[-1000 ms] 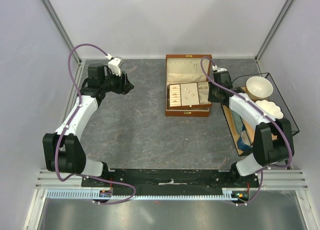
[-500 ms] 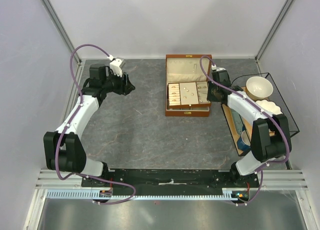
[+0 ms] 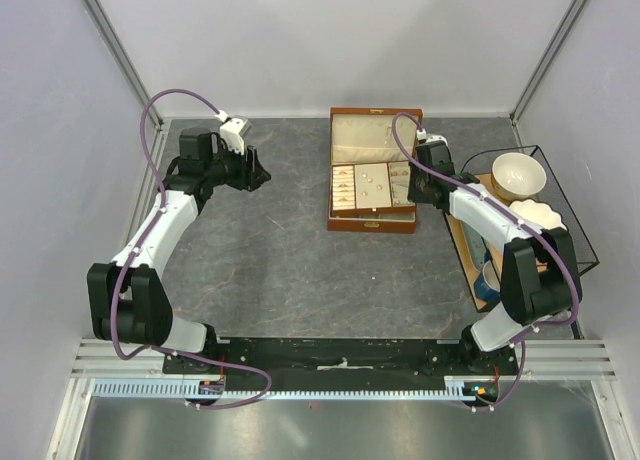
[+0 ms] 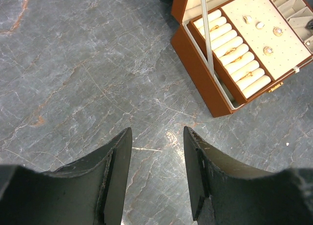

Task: Organize the mixed jewelry
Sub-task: Place the compartment layer in the jewelry box.

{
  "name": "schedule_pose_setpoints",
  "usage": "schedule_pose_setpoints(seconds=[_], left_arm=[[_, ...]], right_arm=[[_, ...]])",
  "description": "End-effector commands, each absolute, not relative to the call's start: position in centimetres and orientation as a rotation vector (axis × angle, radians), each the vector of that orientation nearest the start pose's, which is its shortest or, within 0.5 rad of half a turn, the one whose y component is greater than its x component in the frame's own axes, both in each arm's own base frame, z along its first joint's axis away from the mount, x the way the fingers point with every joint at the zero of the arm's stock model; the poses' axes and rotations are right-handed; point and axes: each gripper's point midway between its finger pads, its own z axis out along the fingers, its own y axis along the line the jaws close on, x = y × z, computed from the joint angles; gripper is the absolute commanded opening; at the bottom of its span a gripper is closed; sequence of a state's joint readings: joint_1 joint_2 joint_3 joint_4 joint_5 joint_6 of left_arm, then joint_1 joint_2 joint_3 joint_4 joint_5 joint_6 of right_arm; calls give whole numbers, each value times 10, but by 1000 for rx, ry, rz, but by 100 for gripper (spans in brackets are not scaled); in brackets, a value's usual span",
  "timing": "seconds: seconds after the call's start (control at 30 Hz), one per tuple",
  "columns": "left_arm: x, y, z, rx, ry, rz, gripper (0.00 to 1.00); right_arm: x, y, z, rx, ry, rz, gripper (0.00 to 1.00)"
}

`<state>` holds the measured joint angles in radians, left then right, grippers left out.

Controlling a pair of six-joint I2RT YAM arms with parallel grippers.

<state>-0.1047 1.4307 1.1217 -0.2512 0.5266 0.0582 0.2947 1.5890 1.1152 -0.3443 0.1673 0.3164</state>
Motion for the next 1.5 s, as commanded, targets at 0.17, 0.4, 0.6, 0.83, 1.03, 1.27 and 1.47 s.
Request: schedule_pose_setpoints(seconds=[0.17, 0.4, 0.6, 0.83, 1.03, 1.27, 1.47], left_arm=[[394, -133, 209, 488, 2006, -609, 53], [394, -133, 209, 486, 2007, -610, 53], [394, -133, 209, 488, 2006, -609, 54], [393, -134, 211, 490, 2002, -612, 53], [392, -134, 210, 492, 2004, -617, 53], [391, -135, 211, 495, 2001, -621, 54], [394, -137, 210, 504, 2003, -627, 54]], right_arm=[[408, 106, 125, 217, 2250, 115, 0], [403, 107, 122, 235, 2252, 122, 0], [402, 108, 117, 223, 2253, 122, 0], [403, 107, 108, 208, 2258, 112, 1], [403, 107, 101, 167, 2262, 78, 22], [399, 108, 106, 135, 2253, 52, 48], [399, 110, 131, 103, 2210, 75, 49]])
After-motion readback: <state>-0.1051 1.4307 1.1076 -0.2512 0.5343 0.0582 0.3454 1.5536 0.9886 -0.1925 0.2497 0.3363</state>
